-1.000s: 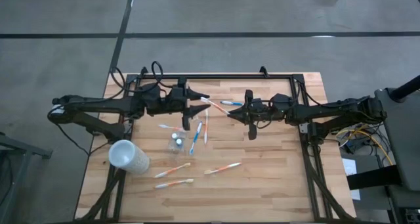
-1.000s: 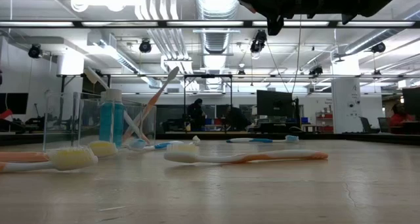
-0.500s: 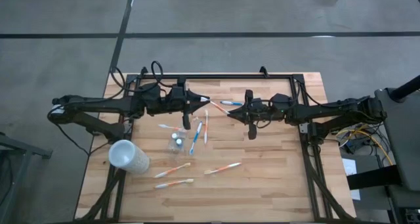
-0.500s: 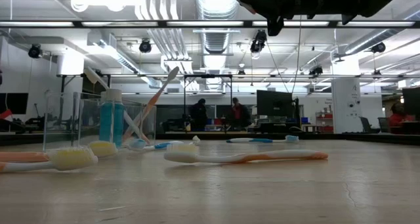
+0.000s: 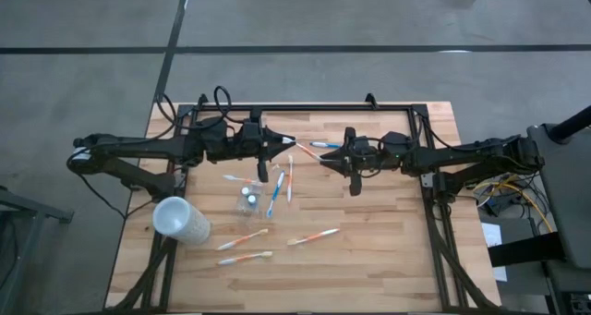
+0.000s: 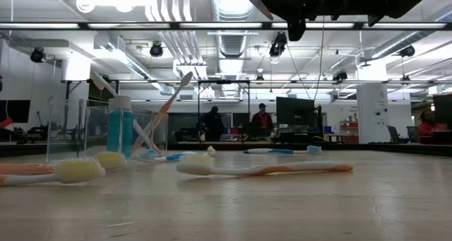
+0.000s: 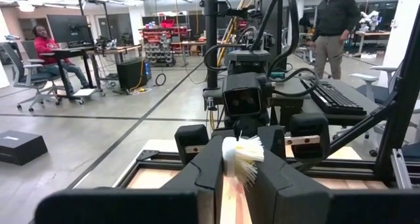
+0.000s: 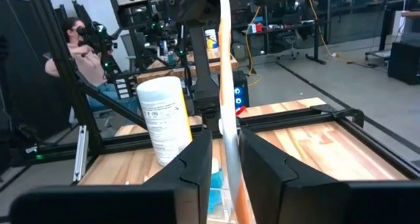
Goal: Pick & Place toothbrushing station
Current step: Put the orange toothbrush into the transparent organizer
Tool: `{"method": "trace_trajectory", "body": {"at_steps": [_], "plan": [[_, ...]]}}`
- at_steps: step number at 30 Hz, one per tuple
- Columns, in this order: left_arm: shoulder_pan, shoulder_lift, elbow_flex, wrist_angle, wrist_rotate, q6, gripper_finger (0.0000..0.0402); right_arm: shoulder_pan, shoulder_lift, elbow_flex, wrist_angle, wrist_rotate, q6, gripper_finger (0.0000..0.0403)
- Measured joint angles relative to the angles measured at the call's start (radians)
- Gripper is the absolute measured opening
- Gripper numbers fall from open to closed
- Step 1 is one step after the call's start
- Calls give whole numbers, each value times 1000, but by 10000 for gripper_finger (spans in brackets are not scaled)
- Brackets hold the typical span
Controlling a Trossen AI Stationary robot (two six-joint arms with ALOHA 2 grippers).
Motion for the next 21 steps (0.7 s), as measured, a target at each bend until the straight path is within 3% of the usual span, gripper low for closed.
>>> {"method": "trace_trajectory", "body": {"at_steps": [21], "plan": [[0, 0, 0, 4, 0, -2, 44, 0, 0, 0, -1, 4, 43, 203]]}}
